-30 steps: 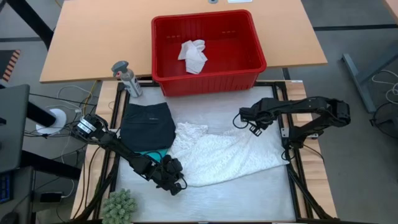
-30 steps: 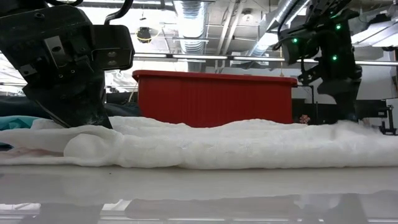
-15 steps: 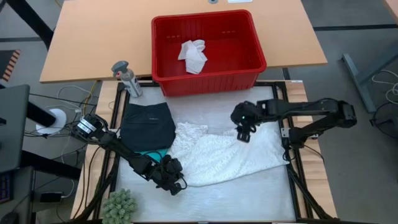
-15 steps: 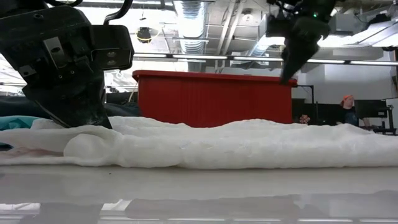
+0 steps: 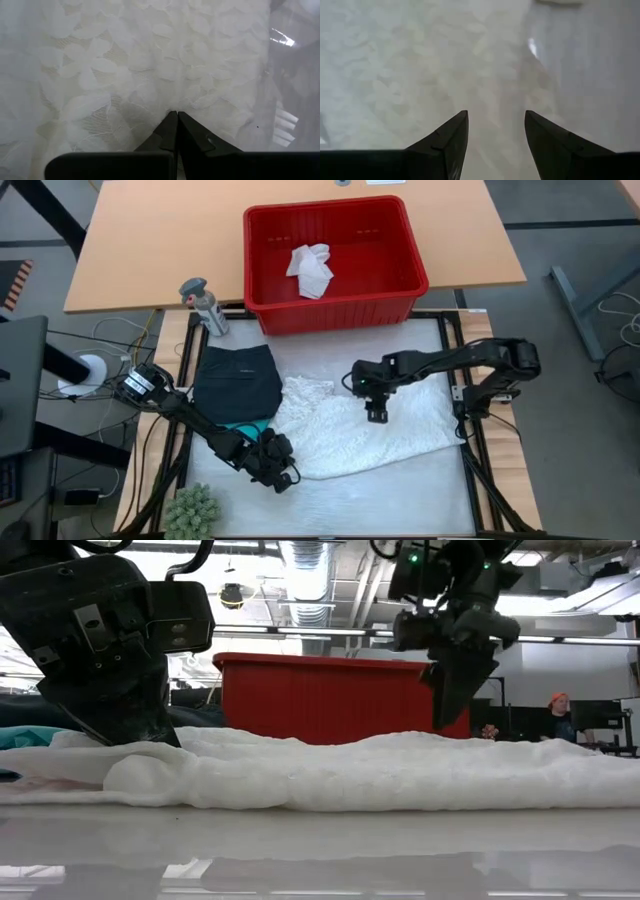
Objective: Fold laundry
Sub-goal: Fold the white dress
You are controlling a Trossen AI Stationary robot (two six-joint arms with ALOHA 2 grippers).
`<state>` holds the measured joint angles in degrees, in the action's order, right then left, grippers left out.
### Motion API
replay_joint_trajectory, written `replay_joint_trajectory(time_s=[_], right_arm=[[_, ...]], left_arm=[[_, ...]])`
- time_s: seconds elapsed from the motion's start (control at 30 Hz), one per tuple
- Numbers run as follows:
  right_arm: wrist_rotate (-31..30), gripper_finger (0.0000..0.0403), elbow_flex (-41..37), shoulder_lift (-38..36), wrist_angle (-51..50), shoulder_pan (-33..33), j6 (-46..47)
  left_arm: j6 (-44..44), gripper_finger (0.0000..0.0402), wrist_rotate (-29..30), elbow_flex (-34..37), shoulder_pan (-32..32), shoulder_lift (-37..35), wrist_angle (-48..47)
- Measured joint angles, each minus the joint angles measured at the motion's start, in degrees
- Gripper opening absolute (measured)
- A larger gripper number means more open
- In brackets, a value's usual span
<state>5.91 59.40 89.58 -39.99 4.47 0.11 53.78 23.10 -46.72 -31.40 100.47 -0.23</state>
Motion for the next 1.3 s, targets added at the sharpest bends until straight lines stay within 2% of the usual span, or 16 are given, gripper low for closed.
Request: replay_joint_trajectory(time_s=[0.17,0.43,0.6,0.77,0.87,1.03,1.3], right_arm=[[0.1,0.0209,0.0,2.6,0.6,0.2,-0.6],[0.1,0.0122,0.0,3.3,1.1,1.5,-3.1],[0.1,0.0106,0.0,0.3,1.2,2.6,-2.5],[0.7,0.0129,0.0,-0.3,1.9,2.7,-2.1],[2.6,0.0163,0.0,0.9,2.3,2.1,-2.5],[1.2,0.0219,0.0,2.7,3.9,1.9,-3.0],[0.0,0.0220,0.0,3.4,4.3,3.8,-3.2]], left_arm=[[0.0,0.0000,0.1,0.0,0.0,0.0,0.0],[0.0,0.0000,0.1,0.0,0.0,0.0,0.1],[0.0,0.0000,0.1,0.0,0.0,0.0,0.1],[-0.1,0.0000,0.1,0.0,0.0,0.0,0.1],[-0.1,0.0000,0.1,0.0,0.0,0.0,0.1],[0.0,0.0000,0.1,0.0,0.0,0.0,0.0],[0.0,0.0000,0.4,0.0,0.0,0.0,0.0]])
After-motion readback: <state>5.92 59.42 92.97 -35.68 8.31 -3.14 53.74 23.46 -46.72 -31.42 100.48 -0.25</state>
